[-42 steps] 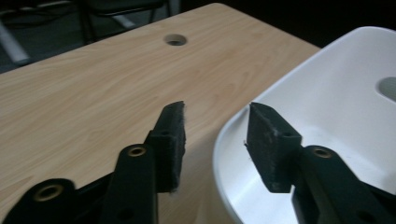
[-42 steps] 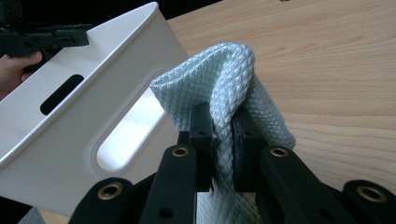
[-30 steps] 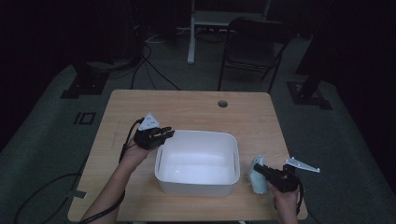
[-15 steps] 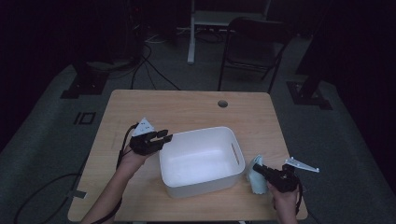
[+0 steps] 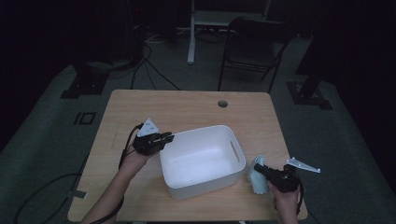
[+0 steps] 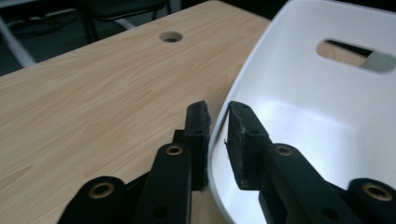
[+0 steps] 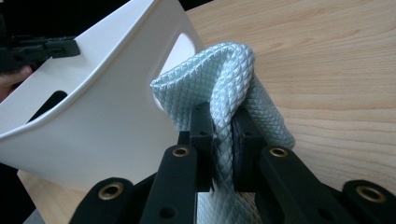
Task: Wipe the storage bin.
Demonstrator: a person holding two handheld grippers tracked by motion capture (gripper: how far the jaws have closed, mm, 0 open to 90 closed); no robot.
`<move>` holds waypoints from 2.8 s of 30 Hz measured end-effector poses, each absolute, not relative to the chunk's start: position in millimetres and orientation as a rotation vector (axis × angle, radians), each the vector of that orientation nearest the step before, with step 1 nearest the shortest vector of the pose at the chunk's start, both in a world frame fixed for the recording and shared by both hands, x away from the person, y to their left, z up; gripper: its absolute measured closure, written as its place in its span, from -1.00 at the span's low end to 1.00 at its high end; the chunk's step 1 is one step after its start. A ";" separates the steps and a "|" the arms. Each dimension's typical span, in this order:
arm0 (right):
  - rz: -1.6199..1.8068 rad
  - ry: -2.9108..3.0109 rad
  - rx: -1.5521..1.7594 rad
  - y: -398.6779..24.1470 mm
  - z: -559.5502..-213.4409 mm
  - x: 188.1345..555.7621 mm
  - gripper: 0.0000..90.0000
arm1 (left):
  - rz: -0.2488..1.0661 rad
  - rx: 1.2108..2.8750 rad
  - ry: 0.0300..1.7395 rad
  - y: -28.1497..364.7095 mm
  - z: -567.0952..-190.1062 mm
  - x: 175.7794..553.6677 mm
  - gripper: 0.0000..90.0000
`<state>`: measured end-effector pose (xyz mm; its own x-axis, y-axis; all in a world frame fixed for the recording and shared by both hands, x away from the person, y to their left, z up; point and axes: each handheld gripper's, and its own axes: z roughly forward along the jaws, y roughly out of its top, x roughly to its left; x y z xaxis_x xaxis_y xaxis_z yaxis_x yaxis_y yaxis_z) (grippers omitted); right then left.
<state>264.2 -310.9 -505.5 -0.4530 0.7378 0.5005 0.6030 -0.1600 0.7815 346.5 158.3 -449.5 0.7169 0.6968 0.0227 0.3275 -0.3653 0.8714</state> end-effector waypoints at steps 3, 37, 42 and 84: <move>1.683 1.959 1.568 -309.8 -505.9 264.8 0.82 | 0.489 1.971 0.782 157.6 -449.7 337.6 0.84; 1.705 1.976 1.570 -309.2 -507.1 267.9 0.82 | 0.469 1.847 0.932 156.4 -457.3 309.0 0.94; 1.717 1.988 1.546 -305.3 -502.8 271.4 0.83 | 0.456 1.854 0.928 155.4 -457.1 303.5 0.92; 1.652 2.056 1.564 -273.4 -514.8 316.5 0.86 | 0.473 1.892 0.854 144.4 -459.9 302.8 0.91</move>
<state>316.5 -273.4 -514.8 -0.4777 0.7235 0.4985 0.6427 -0.0991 0.7597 302.8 144.4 -459.9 0.6786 0.7335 -0.0381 0.3566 -0.2836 0.8901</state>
